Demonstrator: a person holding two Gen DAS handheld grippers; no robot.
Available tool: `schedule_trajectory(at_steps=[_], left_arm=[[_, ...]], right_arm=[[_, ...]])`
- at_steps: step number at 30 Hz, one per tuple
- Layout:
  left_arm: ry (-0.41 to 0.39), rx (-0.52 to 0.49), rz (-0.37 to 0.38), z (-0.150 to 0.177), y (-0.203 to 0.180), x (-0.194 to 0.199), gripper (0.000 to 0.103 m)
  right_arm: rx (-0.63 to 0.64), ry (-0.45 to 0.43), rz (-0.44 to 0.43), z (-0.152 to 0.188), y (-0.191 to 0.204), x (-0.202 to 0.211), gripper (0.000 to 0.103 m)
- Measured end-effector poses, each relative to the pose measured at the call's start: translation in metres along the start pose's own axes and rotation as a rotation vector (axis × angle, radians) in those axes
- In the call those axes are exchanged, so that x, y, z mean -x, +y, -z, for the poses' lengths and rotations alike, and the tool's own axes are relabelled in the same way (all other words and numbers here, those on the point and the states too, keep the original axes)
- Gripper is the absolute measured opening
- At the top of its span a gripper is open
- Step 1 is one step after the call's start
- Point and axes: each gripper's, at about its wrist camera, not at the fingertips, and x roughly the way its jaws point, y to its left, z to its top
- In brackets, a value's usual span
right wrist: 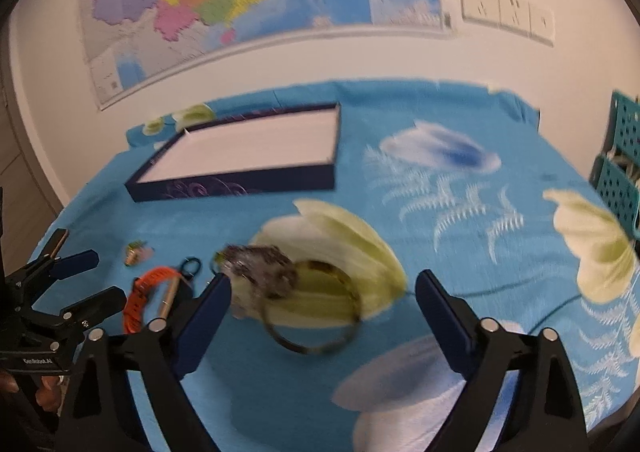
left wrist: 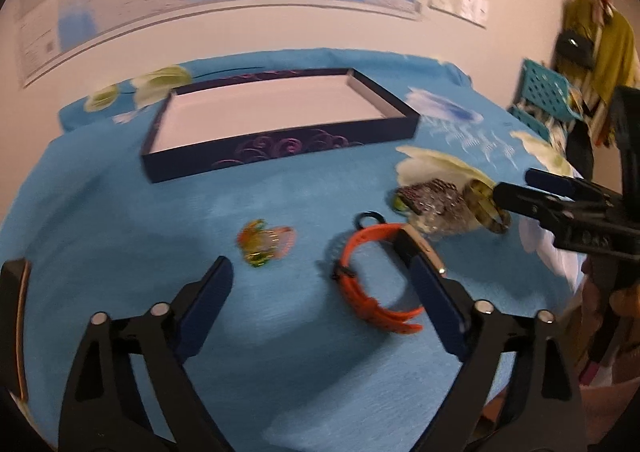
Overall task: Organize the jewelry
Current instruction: 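Close the left gripper on the orange watch while the right gripper grasps the tortoiseshell bangle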
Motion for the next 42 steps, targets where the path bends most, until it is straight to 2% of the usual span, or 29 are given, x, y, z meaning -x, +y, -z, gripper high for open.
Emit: schedule_trajectory(at_steps=[3,6,13,16,18,20,25,28,33,36,38,39,42], left_arm=[[0.024,-0.027,0.046,-0.006,-0.005,-0.007,0.077],[0.034,-0.058,0.07,-0.012,-0.007,-0.012,0.067],[0.066,-0.134,0.14,-0.023,-0.014,-0.025,0.046],[0.095,-0.141,0.167,-0.023,-0.013,-0.031,0.032],[0.101,-0.142,0.168,-0.021,-0.014,-0.03,0.028],[0.111,-0.142,0.159,-0.019,-0.015,-0.029,0.018],[0.151,-0.089,0.153,-0.012,-0.009,-0.022,0.015],[0.158,-0.115,0.161,-0.008,-0.012,-0.018,0.026],[0.166,-0.16,0.155,-0.013,-0.015,-0.029,0.031],[0.164,-0.172,0.153,-0.017,-0.016,-0.035,0.027],[0.168,-0.177,0.159,-0.018,-0.018,-0.035,0.013],[0.169,-0.177,0.155,-0.018,-0.018,-0.036,0.01],[0.172,-0.159,0.151,-0.018,-0.018,-0.035,0.007]], right_arm=[[-0.013,0.043,-0.016,0.002,-0.008,-0.008,0.068],[-0.023,0.063,-0.025,0.004,-0.012,-0.012,0.061],[-0.033,0.076,-0.051,0.005,-0.017,-0.014,0.053],[-0.03,0.077,-0.055,0.004,-0.018,-0.014,0.053],[-0.027,0.077,-0.056,0.004,-0.018,-0.014,0.053],[-0.022,0.078,-0.054,0.003,-0.019,-0.015,0.05],[-0.01,0.082,-0.04,0.001,-0.019,-0.017,0.04],[-0.003,0.087,-0.037,0.0,-0.02,-0.018,0.034],[0.028,0.096,-0.019,-0.004,-0.018,-0.023,0.027],[0.054,0.101,-0.002,-0.006,-0.017,-0.026,0.019],[0.068,0.107,0.004,-0.008,-0.018,-0.027,0.011],[0.067,0.109,-0.005,-0.009,-0.019,-0.027,0.005],[0.065,0.109,-0.015,-0.01,-0.02,-0.028,0.005]])
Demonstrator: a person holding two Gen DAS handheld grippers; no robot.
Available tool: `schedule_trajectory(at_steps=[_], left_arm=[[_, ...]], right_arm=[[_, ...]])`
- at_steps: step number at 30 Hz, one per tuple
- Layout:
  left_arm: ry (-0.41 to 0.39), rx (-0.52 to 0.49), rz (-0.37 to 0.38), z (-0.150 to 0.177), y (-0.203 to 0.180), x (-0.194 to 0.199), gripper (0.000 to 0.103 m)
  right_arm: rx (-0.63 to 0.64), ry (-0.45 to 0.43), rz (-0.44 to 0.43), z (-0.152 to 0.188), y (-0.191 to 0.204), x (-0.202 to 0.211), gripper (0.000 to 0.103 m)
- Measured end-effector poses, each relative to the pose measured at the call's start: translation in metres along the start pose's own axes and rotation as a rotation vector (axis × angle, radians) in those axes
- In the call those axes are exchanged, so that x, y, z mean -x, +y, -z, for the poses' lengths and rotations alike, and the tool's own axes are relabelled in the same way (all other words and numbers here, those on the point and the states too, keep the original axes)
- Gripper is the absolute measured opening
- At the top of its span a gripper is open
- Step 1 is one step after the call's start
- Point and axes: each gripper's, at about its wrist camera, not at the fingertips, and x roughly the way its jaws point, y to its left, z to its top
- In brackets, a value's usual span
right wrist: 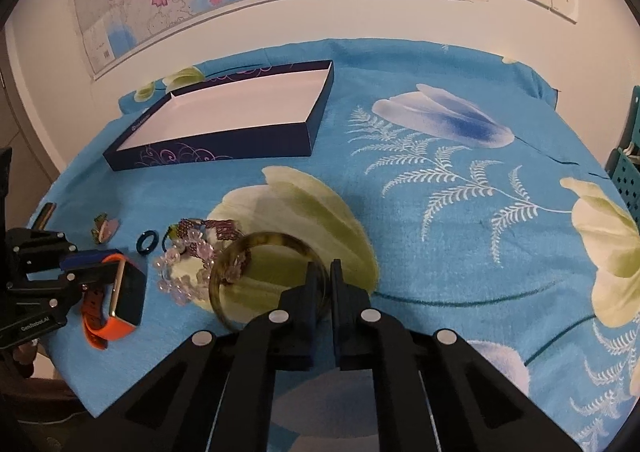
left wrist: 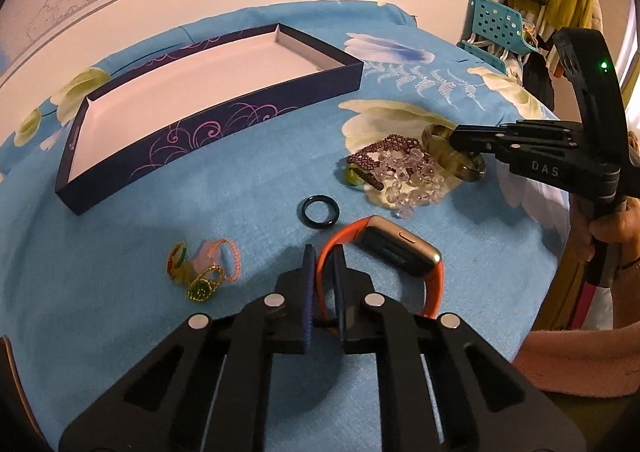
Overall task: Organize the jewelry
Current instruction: 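Close the left gripper on the orange watch while the right gripper grasps the tortoiseshell bangle, then carry the watch into the tray with the left gripper while the right gripper carries the bangle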
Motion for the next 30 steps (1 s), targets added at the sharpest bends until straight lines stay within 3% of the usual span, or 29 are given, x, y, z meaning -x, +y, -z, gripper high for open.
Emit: schedule_trajectory(at_steps=[6,16,23,30], left_arm=[[-0.002,0.11,0.06,-0.001,0.017,0.008,0.007],[-0.111,0.267,0.069,-0.03,0.067,0.036,0.007],[-0.177,0.361,0.006,-0.069,0.113,0.045,0.007],[-0.179,0.45,-0.074,-0.106,0.158,0.02,0.007]], right_arm=[[-0.02,-0.021,-0.038,-0.005,-0.002,0.005,0.005],[0.024,-0.096,-0.088,-0.047,0.013,0.013,0.005],[0.103,-0.137,-0.099,-0.101,0.03,-0.004,0.005],[0.131,-0.133,-0.089,-0.153,0.04,-0.043,0.005]])
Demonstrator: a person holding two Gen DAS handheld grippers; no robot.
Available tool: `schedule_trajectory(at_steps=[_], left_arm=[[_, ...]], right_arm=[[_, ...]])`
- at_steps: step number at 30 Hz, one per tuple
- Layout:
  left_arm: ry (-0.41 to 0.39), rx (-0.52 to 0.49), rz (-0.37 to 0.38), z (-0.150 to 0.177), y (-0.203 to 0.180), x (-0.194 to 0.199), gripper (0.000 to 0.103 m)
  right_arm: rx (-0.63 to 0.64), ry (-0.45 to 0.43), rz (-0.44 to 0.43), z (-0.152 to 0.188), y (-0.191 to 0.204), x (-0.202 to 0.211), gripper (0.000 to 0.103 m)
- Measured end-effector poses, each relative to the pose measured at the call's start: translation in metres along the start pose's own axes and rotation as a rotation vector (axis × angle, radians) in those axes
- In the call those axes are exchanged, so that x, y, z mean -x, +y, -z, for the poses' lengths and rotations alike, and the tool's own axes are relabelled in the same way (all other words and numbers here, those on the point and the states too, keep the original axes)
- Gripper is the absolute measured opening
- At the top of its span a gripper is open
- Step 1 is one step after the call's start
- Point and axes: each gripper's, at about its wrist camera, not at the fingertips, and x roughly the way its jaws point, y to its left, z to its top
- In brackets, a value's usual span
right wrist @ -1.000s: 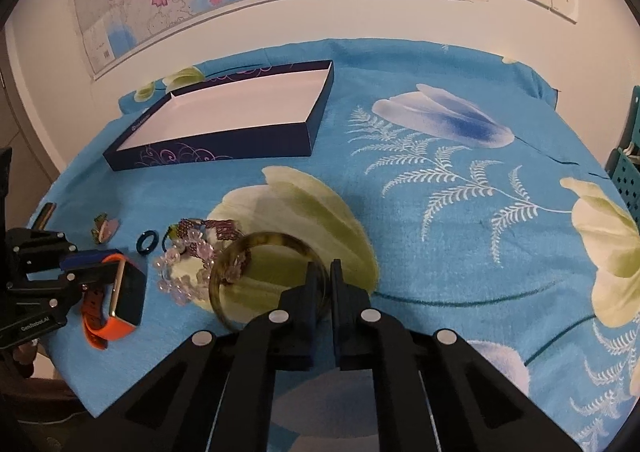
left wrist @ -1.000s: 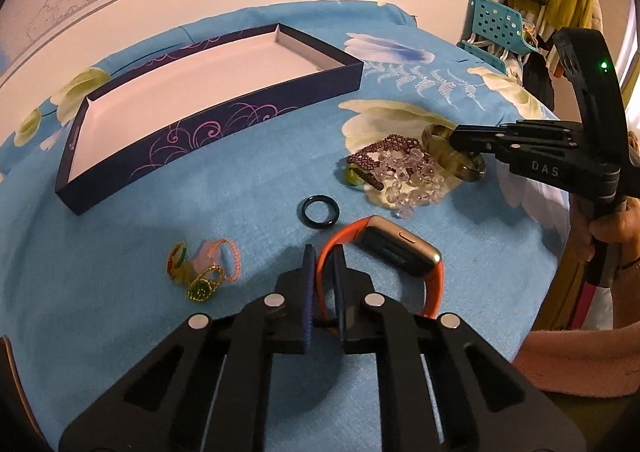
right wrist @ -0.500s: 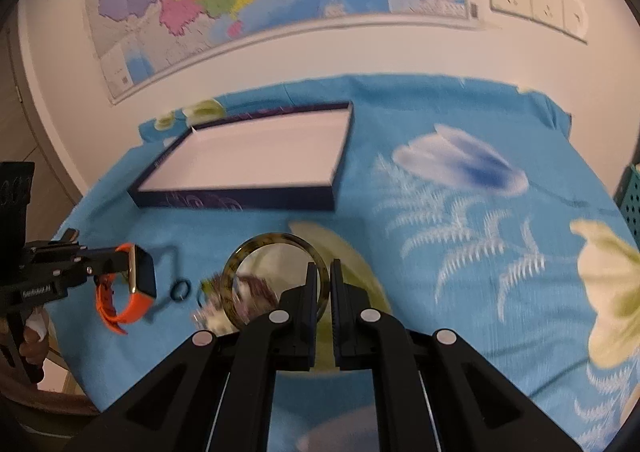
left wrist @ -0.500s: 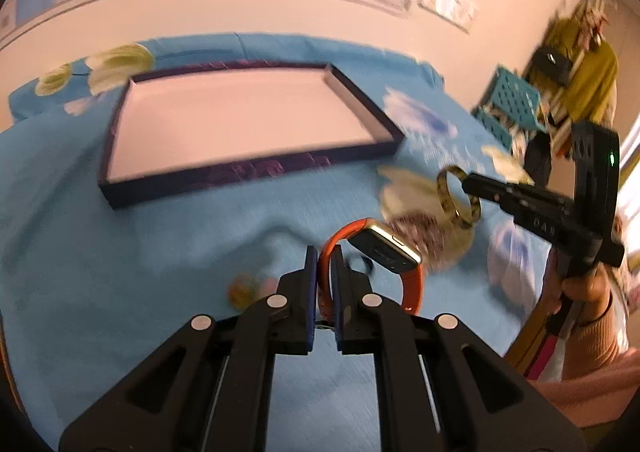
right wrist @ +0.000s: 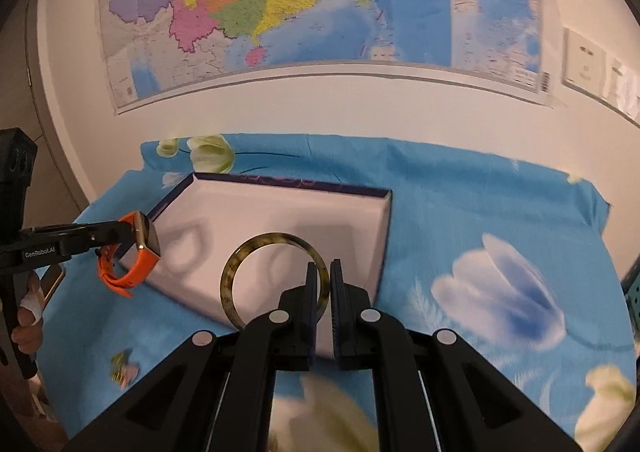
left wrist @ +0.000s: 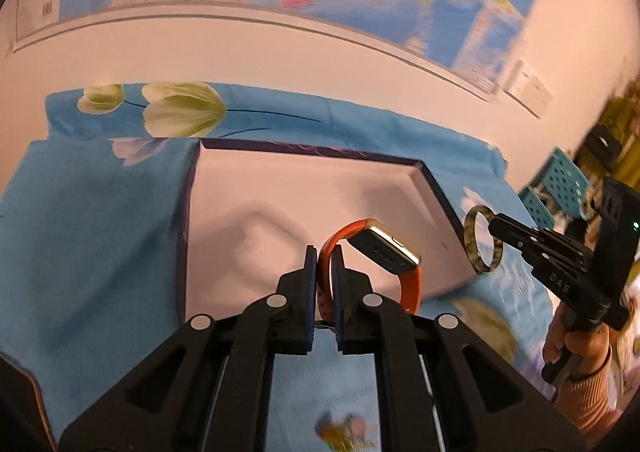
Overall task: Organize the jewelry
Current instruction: 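Carry the watch into the tray with the left gripper while the right gripper carries the bangle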
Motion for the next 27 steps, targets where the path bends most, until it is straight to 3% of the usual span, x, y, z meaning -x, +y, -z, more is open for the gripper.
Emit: schedule_trajectory(at_steps=[11,27], left_arm=[[0.035,0.121,-0.069,-0.039,0.024,-0.063,0.008],[0.094,0.273,-0.144,-0.053,0.04,-0.116,0.009]], right_arm=[[0.065,0.078,0.029,-0.041,0.008,-0.075,0.005],[0.069,0.229,0.048,-0.058,0.007,-0.141,0.005]])
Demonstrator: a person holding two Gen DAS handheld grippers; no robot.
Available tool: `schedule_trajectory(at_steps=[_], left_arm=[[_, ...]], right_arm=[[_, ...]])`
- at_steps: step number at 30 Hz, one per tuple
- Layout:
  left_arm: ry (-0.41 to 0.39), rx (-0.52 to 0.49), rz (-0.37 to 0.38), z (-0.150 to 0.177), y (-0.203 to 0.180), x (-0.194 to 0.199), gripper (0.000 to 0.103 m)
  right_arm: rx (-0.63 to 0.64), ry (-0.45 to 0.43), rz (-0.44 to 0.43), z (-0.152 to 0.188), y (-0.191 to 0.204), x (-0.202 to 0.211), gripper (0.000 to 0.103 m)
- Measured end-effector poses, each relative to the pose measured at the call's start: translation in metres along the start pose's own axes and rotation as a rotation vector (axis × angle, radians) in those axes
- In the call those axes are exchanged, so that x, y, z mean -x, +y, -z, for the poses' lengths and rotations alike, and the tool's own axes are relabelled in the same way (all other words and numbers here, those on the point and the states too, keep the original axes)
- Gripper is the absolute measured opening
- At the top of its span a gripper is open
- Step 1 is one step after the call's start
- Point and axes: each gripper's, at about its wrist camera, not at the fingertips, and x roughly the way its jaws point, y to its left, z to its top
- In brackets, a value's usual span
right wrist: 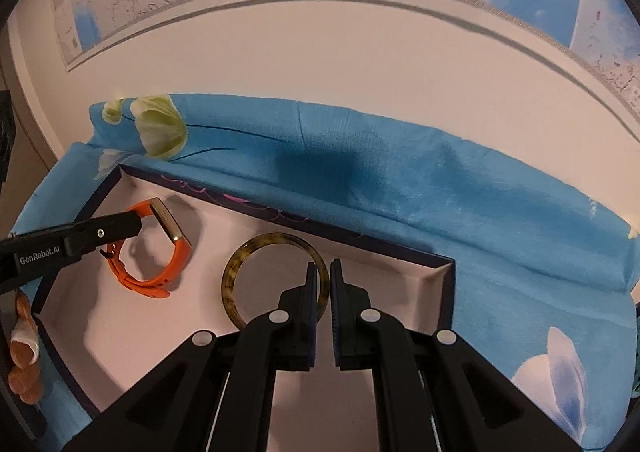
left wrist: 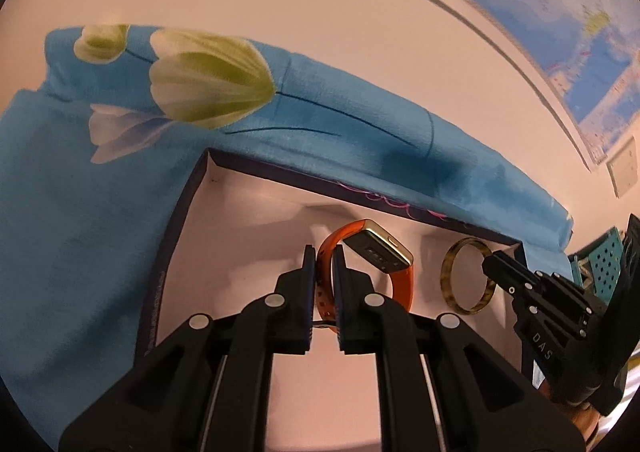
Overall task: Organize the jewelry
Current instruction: 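Carry the watch into the tray with the left gripper while the right gripper carries the bangle, then open both grippers and lift them out of the tray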
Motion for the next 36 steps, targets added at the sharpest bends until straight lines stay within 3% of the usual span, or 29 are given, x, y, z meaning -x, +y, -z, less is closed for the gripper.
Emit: schedule_trajectory(at_steps=[9,11,14,21,23,27,32,36], left_arm=[[0.031,0.058,-0.009,0.0,0.009,-0.009,0.011],[0.02,0.057,-0.002,0.001,0.009,-0.006,0.027],[-0.014,0.031,-0.015,0.002,0.008,0.004,0.042],[-0.151,-0.124,0.024,0.022,-0.002,0.063,0.055],[-0.197,-0.203,0.039,0.037,-0.007,0.086,0.063],[-0.245,-0.328,0.078,0.07,-0.01,0.119,0.065],[-0.237,-0.424,0.108,0.115,-0.006,0.139,0.067],[-0.213,-0.463,0.12,0.147,-0.001,0.147,0.067]], right_arm=[[-0.022,0.003,0.027,-0.008,0.0,-0.004,0.009],[-0.031,-0.021,0.017,-0.007,-0.002,0.003,0.011],[-0.042,-0.062,-0.008,-0.001,-0.004,0.02,0.019],[0.006,-0.165,-0.133,0.041,0.004,0.088,0.046],[0.023,-0.177,-0.155,0.061,0.006,0.106,0.047],[0.036,-0.164,-0.19,0.101,0.005,0.128,0.048],[0.046,-0.111,-0.172,0.153,0.013,0.135,0.046],[0.043,-0.055,-0.171,0.179,0.013,0.134,0.034]])
